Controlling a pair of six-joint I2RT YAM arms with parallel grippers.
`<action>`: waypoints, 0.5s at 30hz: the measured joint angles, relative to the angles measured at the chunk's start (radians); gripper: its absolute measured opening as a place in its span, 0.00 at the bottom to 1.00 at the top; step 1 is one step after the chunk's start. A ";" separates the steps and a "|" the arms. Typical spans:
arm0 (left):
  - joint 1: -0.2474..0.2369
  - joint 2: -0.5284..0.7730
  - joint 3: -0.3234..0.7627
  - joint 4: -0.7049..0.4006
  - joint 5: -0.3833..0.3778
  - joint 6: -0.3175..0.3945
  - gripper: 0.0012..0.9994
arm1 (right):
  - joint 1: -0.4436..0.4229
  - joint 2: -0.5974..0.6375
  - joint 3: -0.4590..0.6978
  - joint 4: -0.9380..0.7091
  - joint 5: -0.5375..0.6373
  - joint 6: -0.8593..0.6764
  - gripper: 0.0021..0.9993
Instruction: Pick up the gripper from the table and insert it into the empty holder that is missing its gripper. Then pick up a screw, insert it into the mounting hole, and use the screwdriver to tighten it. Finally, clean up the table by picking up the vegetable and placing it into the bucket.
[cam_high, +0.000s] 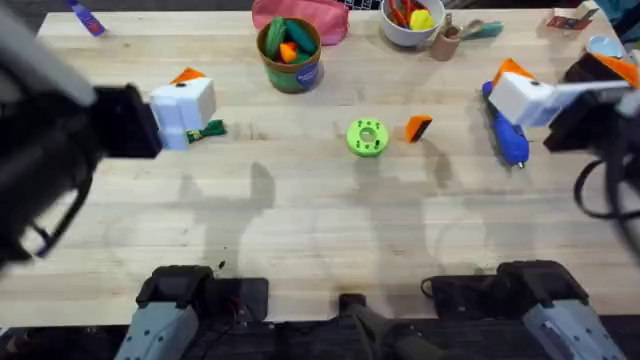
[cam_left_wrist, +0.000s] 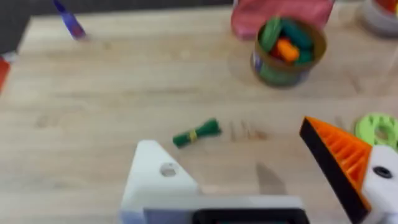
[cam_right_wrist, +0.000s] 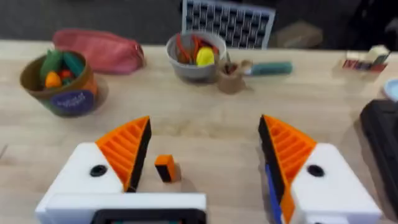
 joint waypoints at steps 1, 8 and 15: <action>0.000 0.050 0.036 -0.038 0.000 0.001 0.99 | 0.000 0.051 0.044 -0.043 0.000 0.000 0.99; 0.000 0.357 0.193 -0.165 0.000 0.002 0.99 | 0.000 0.366 0.289 -0.311 0.000 0.000 0.99; 0.000 0.594 0.260 -0.231 0.000 0.002 0.99 | 0.000 0.574 0.391 -0.410 0.000 0.000 0.99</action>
